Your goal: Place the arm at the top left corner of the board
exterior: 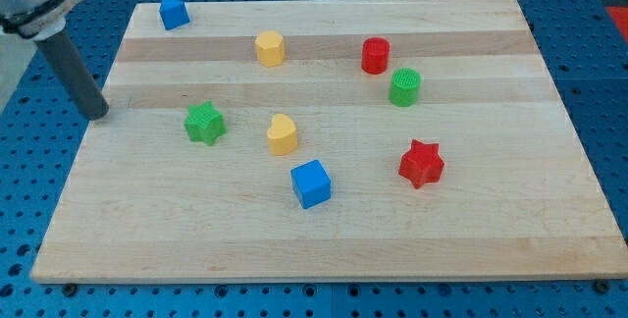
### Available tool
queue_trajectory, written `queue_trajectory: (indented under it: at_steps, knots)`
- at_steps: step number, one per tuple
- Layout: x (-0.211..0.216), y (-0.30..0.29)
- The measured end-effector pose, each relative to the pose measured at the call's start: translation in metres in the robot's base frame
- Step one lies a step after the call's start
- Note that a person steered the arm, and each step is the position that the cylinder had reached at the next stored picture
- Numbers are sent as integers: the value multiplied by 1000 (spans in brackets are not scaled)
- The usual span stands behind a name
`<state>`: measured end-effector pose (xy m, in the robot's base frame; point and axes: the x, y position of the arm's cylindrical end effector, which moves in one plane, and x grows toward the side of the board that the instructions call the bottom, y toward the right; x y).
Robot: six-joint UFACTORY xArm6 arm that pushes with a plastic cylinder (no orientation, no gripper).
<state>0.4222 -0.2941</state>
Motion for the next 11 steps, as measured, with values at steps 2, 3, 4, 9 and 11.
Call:
queue_trajectory:
  at_steps: [2,3,4,9,11]
  knots:
    - [29,0]
    - [31,0]
    - [43,0]
    - [-23,-11]
    - [-145,-11]
